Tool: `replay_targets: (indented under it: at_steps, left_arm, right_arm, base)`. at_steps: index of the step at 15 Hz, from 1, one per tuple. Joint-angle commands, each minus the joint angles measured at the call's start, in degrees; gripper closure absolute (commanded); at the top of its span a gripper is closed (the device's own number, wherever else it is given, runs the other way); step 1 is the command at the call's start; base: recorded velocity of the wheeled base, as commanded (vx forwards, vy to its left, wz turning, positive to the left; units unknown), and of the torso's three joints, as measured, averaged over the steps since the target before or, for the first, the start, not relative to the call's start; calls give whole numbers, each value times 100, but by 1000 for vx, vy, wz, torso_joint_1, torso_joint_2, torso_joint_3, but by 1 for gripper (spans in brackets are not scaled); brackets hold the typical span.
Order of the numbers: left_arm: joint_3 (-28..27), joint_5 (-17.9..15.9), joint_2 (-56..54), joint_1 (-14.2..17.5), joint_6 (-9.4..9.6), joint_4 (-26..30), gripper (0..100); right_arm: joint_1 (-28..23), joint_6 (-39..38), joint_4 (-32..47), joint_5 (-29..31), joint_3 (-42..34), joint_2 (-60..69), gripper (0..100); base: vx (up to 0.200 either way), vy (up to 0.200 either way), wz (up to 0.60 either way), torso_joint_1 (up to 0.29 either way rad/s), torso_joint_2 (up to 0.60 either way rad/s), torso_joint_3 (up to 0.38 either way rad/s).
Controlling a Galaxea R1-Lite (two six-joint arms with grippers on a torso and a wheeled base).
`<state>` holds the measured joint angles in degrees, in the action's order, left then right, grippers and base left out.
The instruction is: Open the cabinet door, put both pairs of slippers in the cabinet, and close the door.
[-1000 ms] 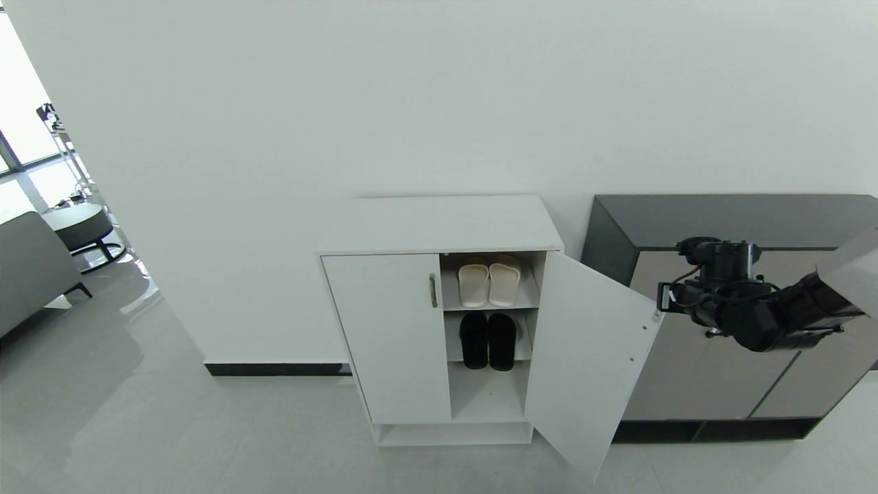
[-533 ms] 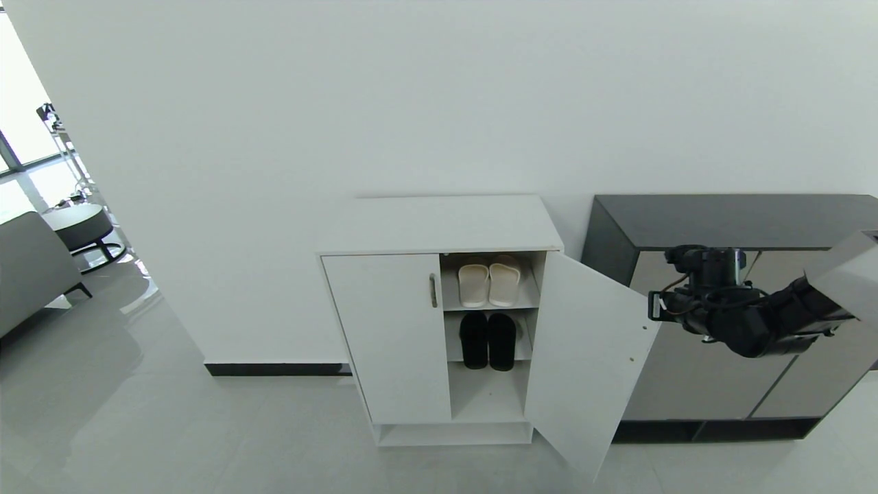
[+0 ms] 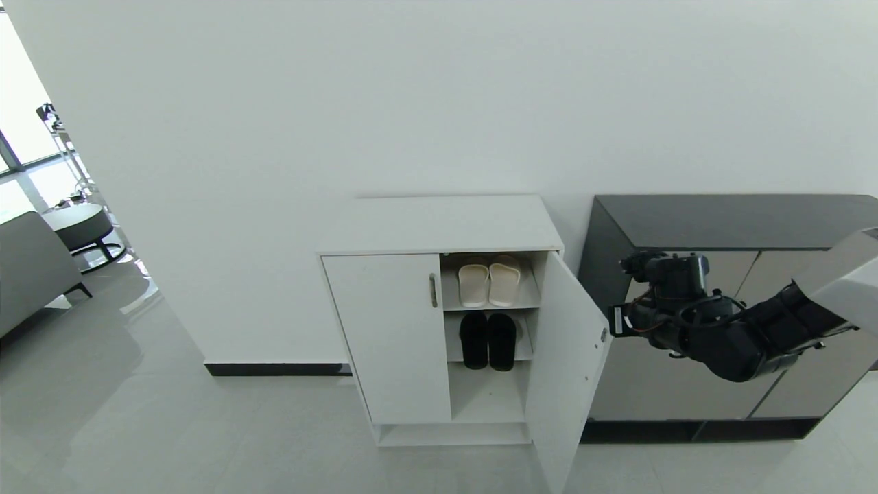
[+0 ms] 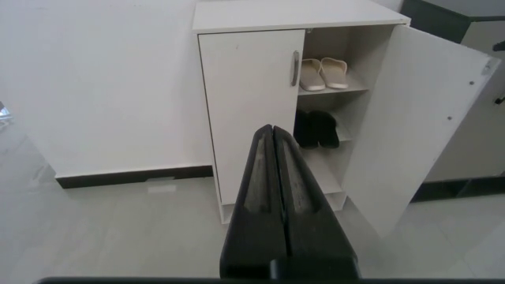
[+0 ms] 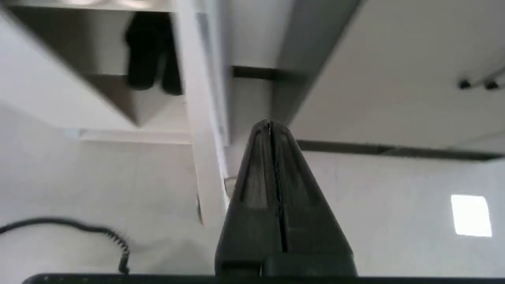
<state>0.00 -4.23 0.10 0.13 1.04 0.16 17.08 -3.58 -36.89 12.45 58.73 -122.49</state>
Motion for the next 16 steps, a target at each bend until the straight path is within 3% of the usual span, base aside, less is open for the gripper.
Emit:
replay_targets:
  at_steps: [1,8,11,14,16]
  left_arm:
    - [0,1,-1,4,2,2,100]
    - [0,1,-1,4,2,2,100]
    - [0,1,-1,-5,19,2,100]
    - [0,1,-1,4,19,2,100]
    - [0,1,-1,4,11,-7,100]
  right_arm:
    - [164,-2,-55,3,-152,305,100]
    - [375,-28,-776,-287,-486,217,100]
    - [639,42,-2059,-533,-1031,-29,100]
    - [648,42,-2613,-550,-1022,-539,100]
    - [718,42,-3017,-559,-1039,-671,100]
  base:
    - [0,0,0,0,0,0]
    - [0,0,0,0,0,0]
    - [0,0,0,0,0,0]
    - [0,0,0,0,0,0]
    - [200,0,0,5,2,5]
